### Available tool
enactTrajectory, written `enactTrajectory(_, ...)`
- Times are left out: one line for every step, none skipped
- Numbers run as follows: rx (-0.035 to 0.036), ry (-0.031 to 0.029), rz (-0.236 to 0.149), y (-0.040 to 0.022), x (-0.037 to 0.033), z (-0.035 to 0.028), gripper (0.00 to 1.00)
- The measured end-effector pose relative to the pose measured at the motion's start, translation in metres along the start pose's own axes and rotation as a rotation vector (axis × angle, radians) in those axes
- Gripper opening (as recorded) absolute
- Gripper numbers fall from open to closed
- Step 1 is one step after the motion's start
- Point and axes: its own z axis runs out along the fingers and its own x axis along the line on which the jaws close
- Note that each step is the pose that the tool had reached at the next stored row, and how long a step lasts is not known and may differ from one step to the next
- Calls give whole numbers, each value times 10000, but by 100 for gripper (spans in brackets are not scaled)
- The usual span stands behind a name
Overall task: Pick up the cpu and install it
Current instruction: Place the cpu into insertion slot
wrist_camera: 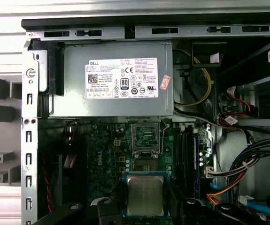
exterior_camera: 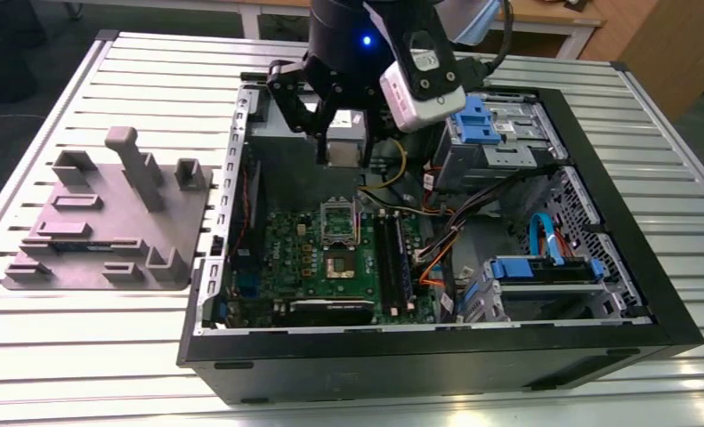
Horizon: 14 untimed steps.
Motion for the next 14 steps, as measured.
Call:
enactTrajectory(1, 1, 0, -14, -1, 17, 47)
enactTrajectory(1, 1, 0, -31, -2, 34, 47)
enactTrajectory(2, 2, 0, -50, -3, 50, 47)
enactTrajectory(-3, 1, -1, -80, -5, 69, 47)
enactTrajectory(-8, 0, -1, -108, -6, 87, 47)
enactTrajectory(-8, 0, -1, -128, -7, 104, 47)
enactTrajectory(-8, 0, 0, -140, -9, 122, 47)
enactTrajectory(-9, 0, -1, -150, -9, 139, 47)
enactTrajectory(-7, 0, 0, -159, -10, 157, 47)
enactTrajectory(-6, 1, -1, -168, -11, 175, 47)
enactTrajectory(-7, 1, 0, -175, -11, 193, 47)
enactTrajectory(-7, 0, 0, -181, -12, 210, 47)
enactTrajectory(-9, 0, 1, -184, -12, 220, 47)
enactTrajectory(-7, 1, 1, -184, -12, 224, 47)
